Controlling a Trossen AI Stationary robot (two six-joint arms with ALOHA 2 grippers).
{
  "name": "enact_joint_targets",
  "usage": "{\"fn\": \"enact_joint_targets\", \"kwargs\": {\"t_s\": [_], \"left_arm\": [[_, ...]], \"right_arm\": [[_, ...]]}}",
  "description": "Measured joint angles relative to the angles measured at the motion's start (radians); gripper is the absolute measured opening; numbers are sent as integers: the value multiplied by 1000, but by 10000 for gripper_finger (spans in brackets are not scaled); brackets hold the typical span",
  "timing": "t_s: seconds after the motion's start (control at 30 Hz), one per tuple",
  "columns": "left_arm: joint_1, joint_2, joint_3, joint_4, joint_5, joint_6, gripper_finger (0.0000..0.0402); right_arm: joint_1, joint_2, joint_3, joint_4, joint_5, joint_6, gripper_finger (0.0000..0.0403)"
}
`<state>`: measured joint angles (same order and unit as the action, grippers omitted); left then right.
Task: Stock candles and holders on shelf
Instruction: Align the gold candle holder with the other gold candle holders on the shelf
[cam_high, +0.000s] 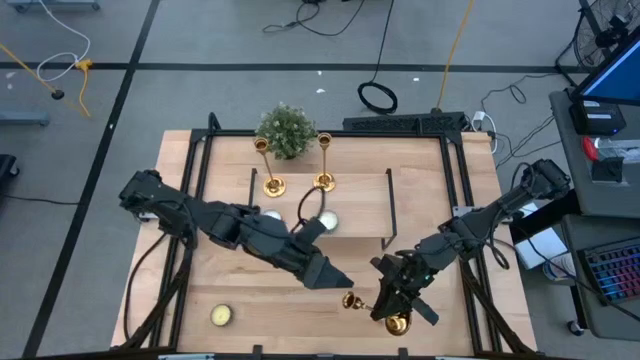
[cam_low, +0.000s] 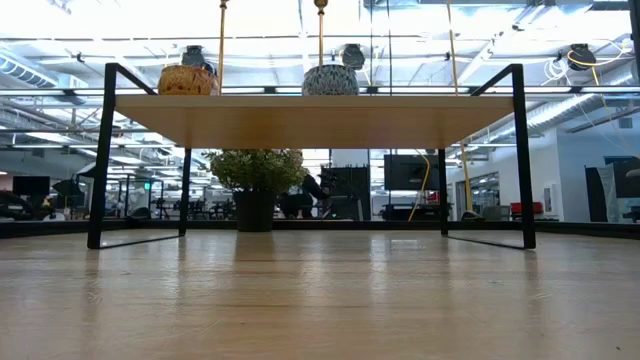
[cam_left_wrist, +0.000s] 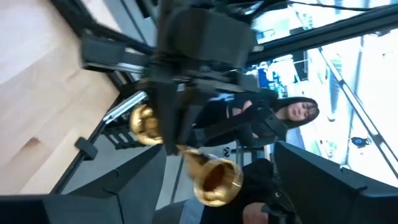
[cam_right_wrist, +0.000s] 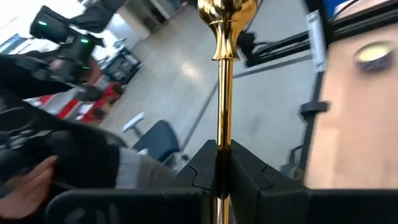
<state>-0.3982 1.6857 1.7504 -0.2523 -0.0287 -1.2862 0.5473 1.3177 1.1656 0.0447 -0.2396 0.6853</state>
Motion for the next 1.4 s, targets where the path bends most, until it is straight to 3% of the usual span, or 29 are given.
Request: {"fn": "enact_joint_targets", "kwargs": {"t_s": [0.33, 0.57, 0.7, 1.0, 1.4], "left_arm": [[-102, -144, 0, -51, -229, 113, 269], [-193, -163, 0, -109, -338, 87, 268], [-220, -152, 0, -127, -380, 61, 268], [-264, -134, 0, -192, -491, 3, 269], [-292, -66, -1, -188, -554, -79, 269]], "right_arm": [[-57, -41, 0, -12, 193, -63, 17], [-103, -95, 0, -9, 295, -168, 17], [-130, -126, 0, 20, 284, -249, 17], [-201, -159, 0, 71, 135, -304, 17], [-283, -159, 0, 122, 136, -358, 17]]}}
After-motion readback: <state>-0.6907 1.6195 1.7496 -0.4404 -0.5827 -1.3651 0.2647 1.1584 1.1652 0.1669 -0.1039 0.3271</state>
